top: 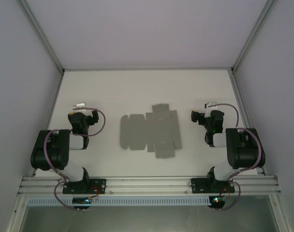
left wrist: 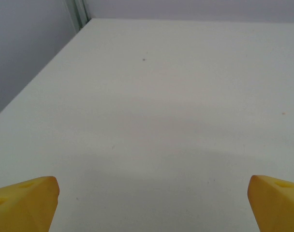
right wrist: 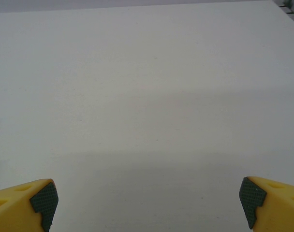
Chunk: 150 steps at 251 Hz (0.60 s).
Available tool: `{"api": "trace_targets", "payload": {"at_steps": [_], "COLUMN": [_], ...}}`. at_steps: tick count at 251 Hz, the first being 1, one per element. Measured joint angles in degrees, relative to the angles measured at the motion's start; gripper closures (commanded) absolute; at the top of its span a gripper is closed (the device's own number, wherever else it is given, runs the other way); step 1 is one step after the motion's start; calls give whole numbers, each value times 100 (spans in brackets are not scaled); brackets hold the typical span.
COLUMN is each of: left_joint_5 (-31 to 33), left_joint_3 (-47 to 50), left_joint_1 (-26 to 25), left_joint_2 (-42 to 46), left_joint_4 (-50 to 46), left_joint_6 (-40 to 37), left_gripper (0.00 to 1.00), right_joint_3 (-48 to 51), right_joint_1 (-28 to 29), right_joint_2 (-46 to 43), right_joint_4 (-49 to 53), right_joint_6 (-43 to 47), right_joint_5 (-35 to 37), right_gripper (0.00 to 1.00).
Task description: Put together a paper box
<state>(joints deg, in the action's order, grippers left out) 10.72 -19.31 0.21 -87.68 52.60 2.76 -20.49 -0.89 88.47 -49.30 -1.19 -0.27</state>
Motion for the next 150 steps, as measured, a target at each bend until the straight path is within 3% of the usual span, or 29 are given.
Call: {"api": "trace_targets", "payload": {"at_steps": [22, 53, 93, 150], "left_joint_5": [72, 103, -28, -1008], "left_joint_3": [-243, -835, -1362, -1467], "left_joint_1": [-101, -254, -592, -1117], "left_joint_2": [310, 1049, 1692, 1716], "left_joint_4": [-636, -1779, -2809, -4098], "left_joint_6": [-42, 140, 649, 1523], "left_gripper": [1, 0, 0, 1], "right_joint_3": [-74, -634, -1427, -1792], "right_joint_1": [28, 173, 774, 1622], "right_joint_2": [-240, -960, -1705, -1904], "right_joint_4": [387, 1687, 3034, 4507], "right_joint_6": [-17, -129, -411, -1069], "right_joint_5": [299, 741, 1235, 977], "right_gripper": [1, 1, 1, 0]}}
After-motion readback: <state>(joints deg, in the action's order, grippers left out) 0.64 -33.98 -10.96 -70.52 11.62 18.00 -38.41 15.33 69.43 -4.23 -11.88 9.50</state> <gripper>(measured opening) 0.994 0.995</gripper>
